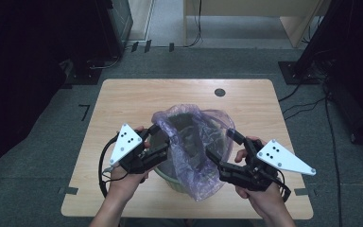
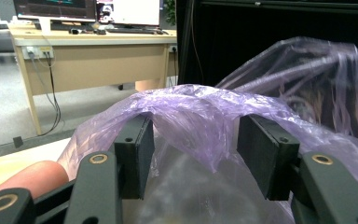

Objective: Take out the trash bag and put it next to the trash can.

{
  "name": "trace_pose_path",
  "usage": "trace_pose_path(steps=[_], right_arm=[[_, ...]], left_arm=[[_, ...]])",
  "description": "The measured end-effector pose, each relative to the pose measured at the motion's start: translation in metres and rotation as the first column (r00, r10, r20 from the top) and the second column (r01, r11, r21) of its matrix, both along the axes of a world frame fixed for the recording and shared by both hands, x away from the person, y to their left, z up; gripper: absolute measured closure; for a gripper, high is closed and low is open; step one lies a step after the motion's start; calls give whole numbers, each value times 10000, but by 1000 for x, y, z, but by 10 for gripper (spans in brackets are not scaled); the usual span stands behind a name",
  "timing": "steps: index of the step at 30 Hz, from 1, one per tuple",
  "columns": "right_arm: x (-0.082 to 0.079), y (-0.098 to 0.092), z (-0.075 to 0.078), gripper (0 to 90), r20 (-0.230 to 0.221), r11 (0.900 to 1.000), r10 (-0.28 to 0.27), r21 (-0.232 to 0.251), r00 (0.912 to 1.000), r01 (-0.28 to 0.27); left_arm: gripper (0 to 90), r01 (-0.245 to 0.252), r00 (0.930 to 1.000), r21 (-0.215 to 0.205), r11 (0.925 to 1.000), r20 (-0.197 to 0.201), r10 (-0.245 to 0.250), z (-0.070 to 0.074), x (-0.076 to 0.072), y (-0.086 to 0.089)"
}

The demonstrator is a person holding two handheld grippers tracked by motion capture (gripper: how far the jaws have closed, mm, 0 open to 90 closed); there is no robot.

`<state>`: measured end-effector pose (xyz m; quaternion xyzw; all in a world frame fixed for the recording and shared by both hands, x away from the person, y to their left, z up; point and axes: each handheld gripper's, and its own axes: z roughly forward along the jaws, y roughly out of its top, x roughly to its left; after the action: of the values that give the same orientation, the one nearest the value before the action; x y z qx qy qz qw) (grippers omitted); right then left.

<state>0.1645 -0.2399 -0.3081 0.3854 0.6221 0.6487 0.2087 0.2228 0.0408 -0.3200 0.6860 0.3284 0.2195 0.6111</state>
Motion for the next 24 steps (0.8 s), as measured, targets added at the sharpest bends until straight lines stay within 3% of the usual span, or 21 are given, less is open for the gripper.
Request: trace_pose_path(steps=[4, 10, 12, 15, 16, 18, 19, 22, 24], right_arm=[[-3, 10, -12, 146, -549, 9967, 766, -225, 9955, -780], [-6, 30, -20, 146, -748, 9883, 1401, -507, 9873, -1441], [-7, 38, -21, 145, -796, 9861, 1329, -899, 9879, -1399], [-5, 50, -24, 166, -1011, 9770, 633, -1966, 9929, -823], [-3, 54, -25, 222, -1038, 9695, 318, -2388, 9941, -559], [-2, 58, -29, 425, -768, 9480, -458, -3176, 9960, 191], [-1, 58, -31, 533, -656, 9412, -761, -3340, 9949, 500], [4, 54, -33, 800, -532, 9344, -1340, -3395, 9895, 1083], [7, 50, -33, 895, -381, 9346, -1489, -3318, 9881, 1281]], left_arm=[[450, -164, 9999, 303, 9994, 58, 163, -1, 1, -10], [455, -679, 9977, 662, 9955, 116, 673, 1, 0, -18], [459, -687, 9976, 595, 9959, 91, 683, 1, -1, -18], [464, -576, 9983, 409, 9975, 65, 574, 2, -1, -16], [464, -564, 9984, 342, 9978, 59, 562, 2, -2, -14], [464, -548, 9985, 306, 9980, 80, 546, 2, -2, -11], [463, -558, 9984, 299, 9980, 81, 556, 1, -1, -9], [456, -676, 9977, 267, 9974, 14, 676, -1, 0, -3], [445, -780, 9969, 261, 9966, -64, 782, -2, 2, 1]])
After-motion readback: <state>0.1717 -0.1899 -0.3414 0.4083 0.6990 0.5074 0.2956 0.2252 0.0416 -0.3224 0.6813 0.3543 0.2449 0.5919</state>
